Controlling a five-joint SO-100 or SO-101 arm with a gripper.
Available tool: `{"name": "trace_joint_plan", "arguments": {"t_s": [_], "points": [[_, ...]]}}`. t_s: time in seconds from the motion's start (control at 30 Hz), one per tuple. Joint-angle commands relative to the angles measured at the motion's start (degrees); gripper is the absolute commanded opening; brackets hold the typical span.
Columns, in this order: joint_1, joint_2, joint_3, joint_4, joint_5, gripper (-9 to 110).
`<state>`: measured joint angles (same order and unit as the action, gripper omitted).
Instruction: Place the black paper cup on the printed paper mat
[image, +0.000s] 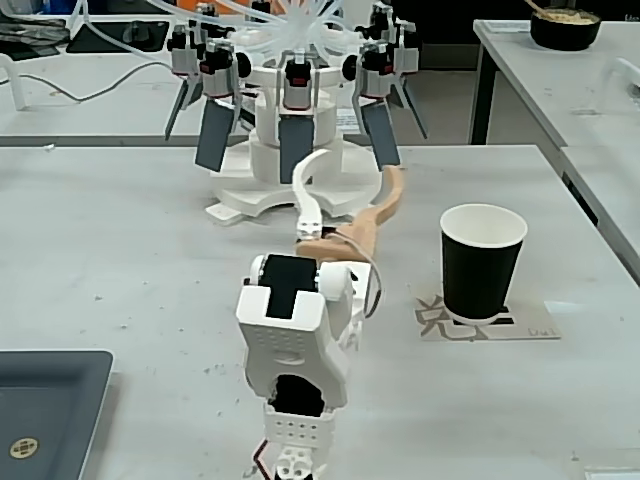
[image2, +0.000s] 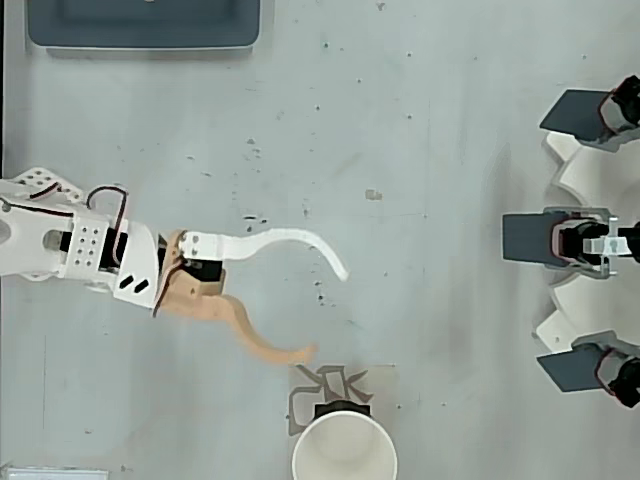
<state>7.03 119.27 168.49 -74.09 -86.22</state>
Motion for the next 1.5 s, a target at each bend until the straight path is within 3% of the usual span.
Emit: {"name": "trace_joint_plan", "arguments": {"t_s": [0.0,0.4,1.47], "points": [[-2.55,1.85,-1.32,2.02,-1.41,16],[-11.07,-4.22,-10.02,9.23,-3.25,17],[-13.89,-36.65,-47.46,18.28,-4.48,13]]}}
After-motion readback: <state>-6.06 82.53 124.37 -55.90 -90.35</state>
